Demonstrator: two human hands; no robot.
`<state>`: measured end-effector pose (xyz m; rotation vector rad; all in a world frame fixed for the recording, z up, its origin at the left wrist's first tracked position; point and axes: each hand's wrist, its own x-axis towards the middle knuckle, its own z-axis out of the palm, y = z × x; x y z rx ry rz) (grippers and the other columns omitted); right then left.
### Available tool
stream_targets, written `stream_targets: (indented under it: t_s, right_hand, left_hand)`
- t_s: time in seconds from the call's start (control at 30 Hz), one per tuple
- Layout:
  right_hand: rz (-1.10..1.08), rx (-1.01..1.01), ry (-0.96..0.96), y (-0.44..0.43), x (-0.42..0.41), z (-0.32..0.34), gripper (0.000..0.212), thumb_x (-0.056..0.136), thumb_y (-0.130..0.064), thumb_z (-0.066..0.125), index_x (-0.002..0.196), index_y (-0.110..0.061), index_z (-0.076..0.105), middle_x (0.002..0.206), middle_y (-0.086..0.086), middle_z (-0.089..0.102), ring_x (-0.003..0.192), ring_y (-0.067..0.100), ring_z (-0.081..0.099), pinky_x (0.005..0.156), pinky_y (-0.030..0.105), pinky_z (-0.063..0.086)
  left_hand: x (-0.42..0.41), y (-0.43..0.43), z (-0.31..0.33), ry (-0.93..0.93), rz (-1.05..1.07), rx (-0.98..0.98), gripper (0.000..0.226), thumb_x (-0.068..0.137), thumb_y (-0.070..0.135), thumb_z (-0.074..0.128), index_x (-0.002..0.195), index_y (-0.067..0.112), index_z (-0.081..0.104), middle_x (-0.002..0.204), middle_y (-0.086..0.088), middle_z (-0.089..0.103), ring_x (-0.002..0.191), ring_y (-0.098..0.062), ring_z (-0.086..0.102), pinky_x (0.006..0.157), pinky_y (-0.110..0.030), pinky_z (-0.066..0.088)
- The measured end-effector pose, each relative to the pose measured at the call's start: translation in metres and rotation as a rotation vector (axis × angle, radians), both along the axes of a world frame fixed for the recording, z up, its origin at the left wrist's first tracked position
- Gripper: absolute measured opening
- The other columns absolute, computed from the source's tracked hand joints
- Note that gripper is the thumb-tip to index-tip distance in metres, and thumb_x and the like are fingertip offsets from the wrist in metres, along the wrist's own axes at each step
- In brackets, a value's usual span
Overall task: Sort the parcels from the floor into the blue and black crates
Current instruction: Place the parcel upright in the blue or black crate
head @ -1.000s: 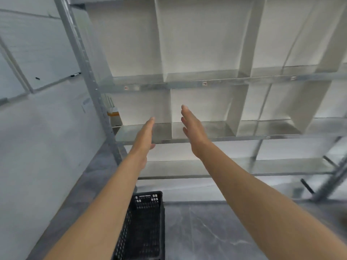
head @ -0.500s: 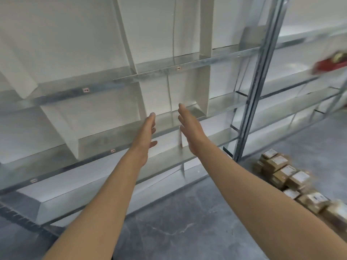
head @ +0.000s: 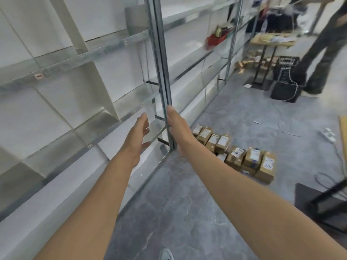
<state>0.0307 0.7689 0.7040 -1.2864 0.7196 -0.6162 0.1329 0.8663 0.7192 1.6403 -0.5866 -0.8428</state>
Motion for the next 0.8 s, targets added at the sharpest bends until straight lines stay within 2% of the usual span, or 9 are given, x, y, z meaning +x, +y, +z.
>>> stream_targets:
  t_s: [0.17, 0.23, 0.3, 0.5, 0.63, 0.73, 0.8]
  right_hand:
    - [-0.148, 0.059, 0.057, -0.076, 0.002, -0.029, 0.067, 0.106, -0.065, 0.035, 0.161, -0.025, 0.038, 0.164, 0.001, 0.039, 0.153, 0.022, 0.035, 0.126, 0.050, 0.026]
    - [-0.202, 0.094, 0.053, -0.104, 0.009, -0.040, 0.070, 0.105, -0.067, 0.037, 0.164, -0.028, 0.032, 0.171, -0.002, 0.030, 0.156, 0.019, 0.029, 0.128, 0.050, 0.022]
    - [-0.265, 0.122, 0.077, -0.130, 0.016, -0.048, 0.078, 0.102, -0.071, 0.038, 0.166, -0.029, 0.028, 0.173, -0.005, 0.025, 0.157, 0.018, 0.027, 0.129, 0.050, 0.021]
    - [-0.406, 0.215, 0.127, -0.207, 0.019, -0.073, 0.080, 0.100, -0.075, 0.037, 0.166, -0.031, 0.025, 0.172, -0.006, 0.026, 0.156, 0.019, 0.030, 0.127, 0.047, 0.024]
    - [-0.479, 0.245, 0.133, -0.255, 0.006, -0.091, 0.075, 0.103, -0.071, 0.035, 0.166, -0.032, 0.026, 0.172, -0.006, 0.026, 0.157, 0.019, 0.027, 0.128, 0.049, 0.021]
    - [-0.530, 0.265, 0.164, -0.295, -0.006, -0.108, 0.076, 0.103, -0.072, 0.035, 0.166, -0.031, 0.027, 0.173, -0.005, 0.026, 0.157, 0.019, 0.027, 0.128, 0.050, 0.022]
    - [-0.548, 0.291, 0.175, -0.324, -0.015, -0.122, 0.075, 0.103, -0.071, 0.035, 0.166, -0.029, 0.027, 0.172, -0.005, 0.027, 0.157, 0.018, 0.028, 0.128, 0.048, 0.022]
  left_hand:
    - [0.011, -0.089, -0.021, 0.061, -0.158, 0.030, 0.046, 0.103, 0.061, 0.040, 0.132, 0.031, 0.059, 0.137, 0.012, 0.056, 0.131, -0.011, 0.048, 0.107, -0.042, 0.043]
    - [0.023, -0.126, -0.031, 0.066, -0.213, 0.054, 0.059, 0.102, 0.063, 0.040, 0.147, 0.027, 0.050, 0.148, 0.010, 0.051, 0.138, -0.012, 0.045, 0.112, -0.045, 0.041]
    - [0.033, -0.162, -0.039, 0.081, -0.262, 0.081, 0.065, 0.101, 0.064, 0.040, 0.154, 0.027, 0.043, 0.156, 0.008, 0.046, 0.142, -0.013, 0.042, 0.116, -0.050, 0.037]
    - [0.046, -0.250, -0.061, 0.125, -0.398, 0.163, 0.064, 0.103, 0.063, 0.036, 0.156, 0.026, 0.039, 0.160, 0.007, 0.041, 0.144, -0.013, 0.040, 0.118, -0.051, 0.035]
    - [0.043, -0.308, -0.085, 0.159, -0.457, 0.220, 0.053, 0.103, 0.061, 0.038, 0.144, 0.029, 0.049, 0.146, 0.008, 0.051, 0.127, -0.010, 0.047, 0.115, -0.048, 0.037]
    - [0.037, -0.354, -0.108, 0.179, -0.482, 0.261, 0.062, 0.101, 0.063, 0.042, 0.151, 0.027, 0.045, 0.153, 0.006, 0.047, 0.137, -0.013, 0.044, 0.108, -0.045, 0.039]
    - [0.031, -0.387, -0.122, 0.190, -0.502, 0.295, 0.063, 0.101, 0.064, 0.041, 0.151, 0.026, 0.044, 0.149, 0.007, 0.048, 0.138, -0.014, 0.044, 0.105, -0.043, 0.039]
